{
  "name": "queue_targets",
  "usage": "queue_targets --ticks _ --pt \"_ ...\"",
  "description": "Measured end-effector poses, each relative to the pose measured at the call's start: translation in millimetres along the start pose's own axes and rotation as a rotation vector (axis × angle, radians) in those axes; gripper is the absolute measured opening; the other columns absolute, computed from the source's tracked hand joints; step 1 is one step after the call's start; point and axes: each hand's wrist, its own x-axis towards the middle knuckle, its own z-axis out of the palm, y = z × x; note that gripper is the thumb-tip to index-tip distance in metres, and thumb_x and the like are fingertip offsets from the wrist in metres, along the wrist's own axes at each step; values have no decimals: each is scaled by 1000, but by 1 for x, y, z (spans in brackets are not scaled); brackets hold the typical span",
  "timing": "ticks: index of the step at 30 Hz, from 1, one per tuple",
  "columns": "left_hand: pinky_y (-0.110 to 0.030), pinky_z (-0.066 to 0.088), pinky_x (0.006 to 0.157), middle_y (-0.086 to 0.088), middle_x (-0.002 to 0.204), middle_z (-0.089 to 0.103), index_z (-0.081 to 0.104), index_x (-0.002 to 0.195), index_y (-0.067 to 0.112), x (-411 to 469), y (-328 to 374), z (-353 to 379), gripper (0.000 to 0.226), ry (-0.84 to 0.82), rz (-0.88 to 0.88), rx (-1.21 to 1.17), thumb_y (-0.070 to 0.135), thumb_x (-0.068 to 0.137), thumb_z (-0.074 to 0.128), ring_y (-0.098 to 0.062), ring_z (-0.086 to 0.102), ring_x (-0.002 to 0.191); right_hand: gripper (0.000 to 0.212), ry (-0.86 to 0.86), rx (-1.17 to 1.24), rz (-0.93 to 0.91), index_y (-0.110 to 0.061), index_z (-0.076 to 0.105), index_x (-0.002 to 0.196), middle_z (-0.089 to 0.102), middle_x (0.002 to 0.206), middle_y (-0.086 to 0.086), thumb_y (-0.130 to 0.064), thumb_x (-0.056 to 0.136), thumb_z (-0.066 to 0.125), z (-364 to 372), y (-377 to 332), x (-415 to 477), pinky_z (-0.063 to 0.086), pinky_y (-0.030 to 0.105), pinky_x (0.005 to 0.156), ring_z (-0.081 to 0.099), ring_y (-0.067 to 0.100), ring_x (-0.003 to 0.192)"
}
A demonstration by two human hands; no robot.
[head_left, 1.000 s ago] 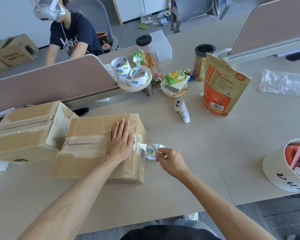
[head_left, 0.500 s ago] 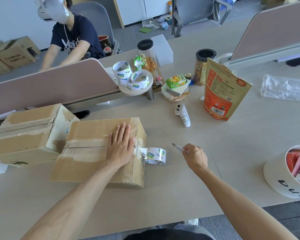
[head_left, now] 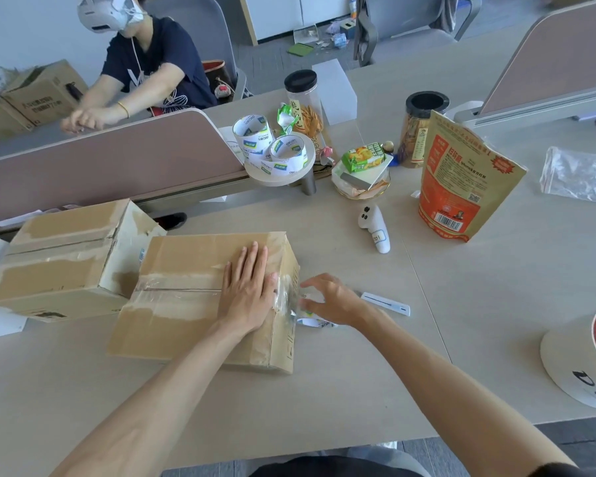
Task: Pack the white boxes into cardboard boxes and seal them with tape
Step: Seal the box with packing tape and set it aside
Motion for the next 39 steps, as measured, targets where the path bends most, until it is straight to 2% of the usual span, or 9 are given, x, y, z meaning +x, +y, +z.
queue_targets --ticks 3,9,13,16,20,23,27,32,39 --pt "-41 0 122 5 163 0 6 155 22 0 0 1 74 3 2 4 53 88 -1 -13 -4 150 34 -163 27 14 -23 61 122 61 122 -3 -42 94 59 0 -10 11 44 30 96 56 17 113" --pt "-39 -3 121 7 163 0 9 155 25 1 0 -1 77 8 -15 -53 58 86 5 -11 -4 149 5 -131 203 11 -29 65 91 70 104 -3 -33 90 67 2 1 17 47 31 94 61 12 102" --pt "-40 -5 121 10 163 -4 7 155 27 2 4 -11 93 -81 -37 -94 70 75 21 -11 -8 149 6 -164 177 58 -22 69 94 68 104 -1 -25 89 68 -1 -1 22 46 27 93 58 10 98" --pt "-42 -5 121 7 163 -6 6 155 25 5 9 -19 94 -145 -72 -110 60 77 45 -12 -11 148 9 -183 137 87 -20 71 96 64 99 -6 -20 88 67 -14 0 21 41 19 85 55 7 97" --pt "-55 -3 118 4 160 -18 -4 153 20 8 26 -22 105 -241 -158 -21 39 75 63 -18 -18 147 15 -96 79 164 -34 62 76 69 98 -3 -21 84 62 -25 13 7 50 26 83 63 15 93" --pt "-63 -1 115 0 158 -25 -12 151 14 12 40 -20 114 -292 -224 72 36 73 67 -24 -22 146 21 -1 122 240 -40 60 66 70 86 -9 -25 81 59 -32 29 -16 55 30 81 67 13 86" --pt "-66 10 113 -6 158 -25 -16 150 8 15 51 -20 116 -332 -269 146 36 76 69 -28 -20 147 19 84 225 193 -35 63 74 69 88 -12 -21 87 61 -62 25 -42 43 9 69 62 6 90" --pt "-63 21 111 -9 161 -12 -6 151 6 9 54 -20 99 -226 -229 230 36 85 60 -30 -7 149 10 185 333 146 -25 67 83 68 88 -12 -20 88 61 -91 -4 -49 40 4 65 61 1 87" --pt "-48 19 116 -5 163 3 10 154 13 7 40 -32 79 -198 -186 7 53 95 45 -25 6 149 14 248 336 55 -33 67 78 68 76 -13 -22 86 62 -108 -51 -26 45 21 71 62 6 80"
